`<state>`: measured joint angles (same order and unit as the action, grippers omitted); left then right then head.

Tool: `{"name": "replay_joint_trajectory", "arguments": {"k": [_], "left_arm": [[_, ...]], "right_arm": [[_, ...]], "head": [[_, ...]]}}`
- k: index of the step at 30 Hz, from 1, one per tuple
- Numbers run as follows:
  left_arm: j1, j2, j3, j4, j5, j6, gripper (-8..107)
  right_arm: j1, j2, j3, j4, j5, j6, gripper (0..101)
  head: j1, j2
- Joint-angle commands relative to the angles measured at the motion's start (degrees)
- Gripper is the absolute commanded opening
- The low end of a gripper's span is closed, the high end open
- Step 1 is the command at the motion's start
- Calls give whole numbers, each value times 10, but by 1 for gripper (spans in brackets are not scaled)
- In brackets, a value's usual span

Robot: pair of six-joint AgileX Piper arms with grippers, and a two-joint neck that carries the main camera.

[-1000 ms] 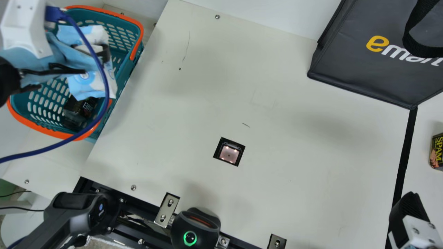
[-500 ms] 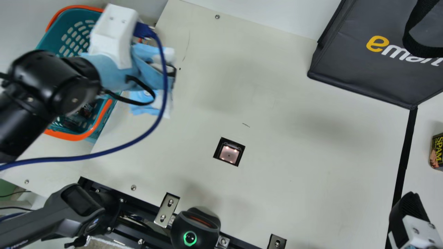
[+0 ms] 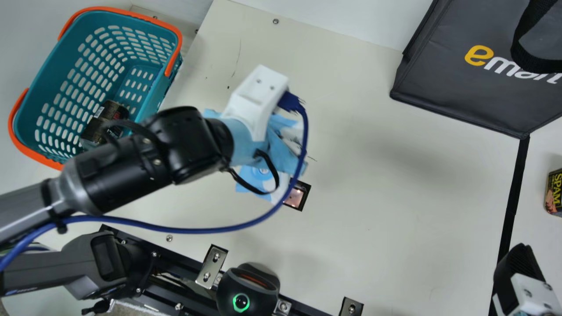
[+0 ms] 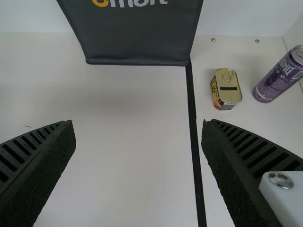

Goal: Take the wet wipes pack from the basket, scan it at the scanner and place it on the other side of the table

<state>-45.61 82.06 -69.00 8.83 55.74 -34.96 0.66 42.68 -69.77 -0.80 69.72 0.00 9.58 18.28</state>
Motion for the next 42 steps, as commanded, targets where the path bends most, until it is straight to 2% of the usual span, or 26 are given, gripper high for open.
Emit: {"name": "replay_joint_trajectory", "arguments": {"k": [1,11,27,34,42], "left_arm": [[-10,16,-2,-9,0,13,-8],[-22,80,10,-90,-38,145,-8],[33,130,62,-217,-114,375,-8],[54,141,81,-251,-145,422,15],[64,150,91,-264,-165,432,42]], "right_arm": [[0,0,0,0,0,0,95],[0,0,0,0,0,0,95],[0,0,0,0,0,0,95],[0,0,0,0,0,0,95],[0,0,0,0,0,0,95]], "head": [[-17,1],[-17,1],[-17,1],[-17,1],[-17,1]]}}
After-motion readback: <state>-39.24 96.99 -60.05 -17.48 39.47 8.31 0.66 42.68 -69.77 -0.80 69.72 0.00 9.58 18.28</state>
